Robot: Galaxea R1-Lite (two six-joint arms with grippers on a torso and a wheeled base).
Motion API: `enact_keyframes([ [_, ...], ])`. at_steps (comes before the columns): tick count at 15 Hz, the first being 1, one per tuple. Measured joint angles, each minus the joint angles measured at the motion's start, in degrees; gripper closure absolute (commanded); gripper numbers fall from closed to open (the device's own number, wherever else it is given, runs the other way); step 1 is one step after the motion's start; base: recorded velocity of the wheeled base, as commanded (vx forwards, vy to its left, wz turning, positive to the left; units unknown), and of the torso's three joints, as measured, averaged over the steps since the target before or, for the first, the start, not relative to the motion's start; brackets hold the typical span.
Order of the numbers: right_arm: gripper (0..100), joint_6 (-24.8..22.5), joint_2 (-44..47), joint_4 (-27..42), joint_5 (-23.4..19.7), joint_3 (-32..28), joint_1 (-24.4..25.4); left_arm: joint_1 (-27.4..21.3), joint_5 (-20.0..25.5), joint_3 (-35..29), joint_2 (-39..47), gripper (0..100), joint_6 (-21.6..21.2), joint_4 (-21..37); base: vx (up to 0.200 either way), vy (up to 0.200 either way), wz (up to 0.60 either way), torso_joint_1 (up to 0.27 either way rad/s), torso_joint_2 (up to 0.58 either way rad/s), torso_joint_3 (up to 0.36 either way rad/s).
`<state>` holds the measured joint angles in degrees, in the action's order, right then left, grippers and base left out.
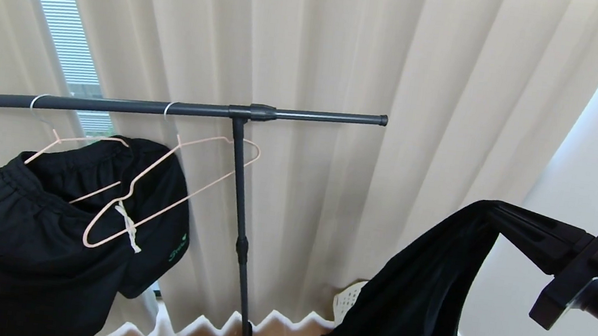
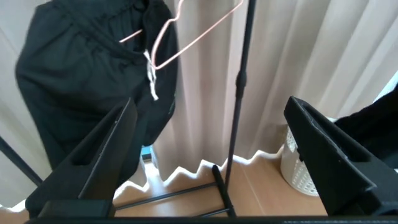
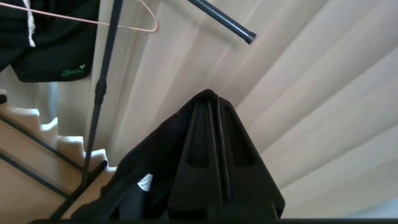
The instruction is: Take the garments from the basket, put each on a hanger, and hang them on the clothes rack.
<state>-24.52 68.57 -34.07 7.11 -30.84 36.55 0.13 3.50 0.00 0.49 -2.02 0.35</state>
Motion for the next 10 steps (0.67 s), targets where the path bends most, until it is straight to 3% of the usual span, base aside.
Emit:
enact_keyframes([
  [2,100,0.02,-0.02,-0.02,0.00,0.00,0.00,0.00,0.02,0.00,0.00,0,-0.02,0.00,0.000,0.200,0.00,0.005,-0.02,0.002],
  [7,100,0.02,0.02,0.02,0.00,0.00,-0.04,0.02,0.00,0.00,0.00,0,-0.05,-0.02,-0.200,0.000,0.00,0.010,0.00,0.001],
  [10,100,0.02,0.04,0.00,0.02,0.00,0.00,0.00,-0.05,0.00,0.00,0,0.17,0.00,-0.200,0.200,0.00,0.002,0.00,0.002],
])
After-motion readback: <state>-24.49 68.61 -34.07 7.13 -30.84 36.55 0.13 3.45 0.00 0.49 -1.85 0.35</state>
